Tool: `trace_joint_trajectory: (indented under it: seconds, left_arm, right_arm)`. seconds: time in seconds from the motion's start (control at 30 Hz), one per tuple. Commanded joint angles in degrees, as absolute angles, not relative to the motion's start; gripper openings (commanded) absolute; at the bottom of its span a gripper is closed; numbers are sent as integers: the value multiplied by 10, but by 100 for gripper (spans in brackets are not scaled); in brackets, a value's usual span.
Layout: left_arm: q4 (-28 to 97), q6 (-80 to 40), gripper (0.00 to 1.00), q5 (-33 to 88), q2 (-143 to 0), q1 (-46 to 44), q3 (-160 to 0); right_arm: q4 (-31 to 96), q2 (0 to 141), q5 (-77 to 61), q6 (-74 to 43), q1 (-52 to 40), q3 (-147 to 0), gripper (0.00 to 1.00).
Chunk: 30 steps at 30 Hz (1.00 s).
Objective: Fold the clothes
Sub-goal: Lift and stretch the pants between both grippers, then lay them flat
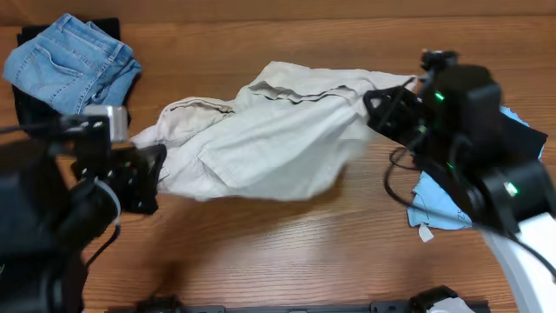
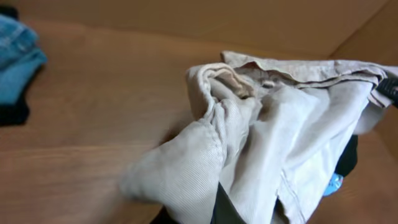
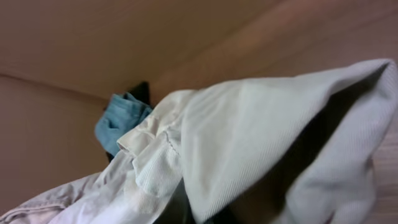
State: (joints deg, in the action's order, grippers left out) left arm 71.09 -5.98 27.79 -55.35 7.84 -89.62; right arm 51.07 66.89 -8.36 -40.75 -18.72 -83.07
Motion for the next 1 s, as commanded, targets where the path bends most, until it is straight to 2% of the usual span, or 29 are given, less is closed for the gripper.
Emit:
trace_joint_trajectory:
  seconds: [0.0, 0.2, 0.3, 0.5, 0.57, 0.73, 0.77, 0.8, 0.83, 0.87, 0.97]
  left_arm:
    - [742, -76, 4, 268, -540, 77, -985]
    - [787, -101, 4, 255, -540, 77, -1050]
    - [790, -139, 4, 154, -556, 77, -1045]
    - [781, -150, 5, 58, -687, 77, -1030]
    - [757, -146, 16, 48, -774, 77, -1030]
    - [682, -141, 19, 11, -925, 78, -1030]
    - [670, -138, 20, 4, -952, 79, -1030]
    - [665, -137, 29, -5, -972, 79, -1030]
    - [664, -137, 34, -11, -992, 79, -1030]
    - [670, -135, 37, -11, -1007, 79, -1030]
    - [681, -128, 41, -10, -1012, 78, -1030]
  right_arm:
    - [510, 614, -55, -381, -179, -848, 5]
    - [519, 560, -56, -381, -179, -848, 10]
    - [517, 576, -56, -393, -179, -848, 10]
    - [468, 729, -67, -411, -188, -848, 10]
    - [428, 808, -72, -409, -196, -848, 10]
    - [359, 916, -75, -399, -198, -848, 21]
    - [352, 929, -73, -384, -196, -848, 27]
    - [350, 936, -72, -370, -196, -848, 37]
    - [353, 941, -69, -355, -194, -848, 85]
    - [362, 941, -69, -338, -191, -848, 100]
    - [403, 929, -57, -323, -178, -848, 100]
